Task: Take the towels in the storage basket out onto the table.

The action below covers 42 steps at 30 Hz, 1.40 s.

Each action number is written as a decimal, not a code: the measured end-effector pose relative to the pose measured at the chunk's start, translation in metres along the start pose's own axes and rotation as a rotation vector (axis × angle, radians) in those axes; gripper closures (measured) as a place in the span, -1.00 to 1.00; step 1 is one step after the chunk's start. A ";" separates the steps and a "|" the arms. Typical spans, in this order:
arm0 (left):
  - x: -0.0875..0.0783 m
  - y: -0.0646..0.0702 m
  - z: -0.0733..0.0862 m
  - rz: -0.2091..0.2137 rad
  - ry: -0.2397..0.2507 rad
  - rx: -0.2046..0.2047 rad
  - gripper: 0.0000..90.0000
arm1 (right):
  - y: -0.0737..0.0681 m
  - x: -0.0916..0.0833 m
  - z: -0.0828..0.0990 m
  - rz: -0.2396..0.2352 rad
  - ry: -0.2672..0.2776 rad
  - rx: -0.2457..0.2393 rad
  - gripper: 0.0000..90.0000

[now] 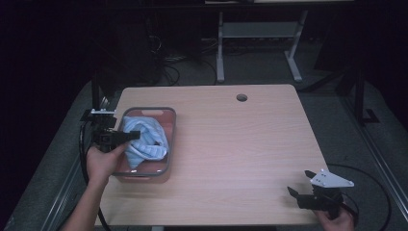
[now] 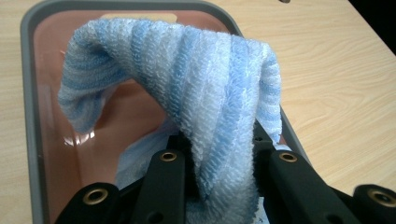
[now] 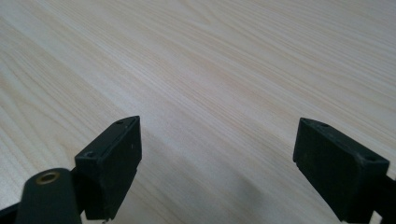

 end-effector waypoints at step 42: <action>-0.036 0.028 -0.039 0.039 0.079 0.064 0.64 | 0.001 -0.003 -0.002 0.012 0.006 -0.003 -0.67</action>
Point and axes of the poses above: each handheld gripper's, and its own axes: x roughly forward along the jaws, z roughly out of its underside, y roughly to its right, the point moved 8 cm from there along x, roughly forward along the jaws, and after that the axes turned 3 degrees about z, right-handed, at the moved point
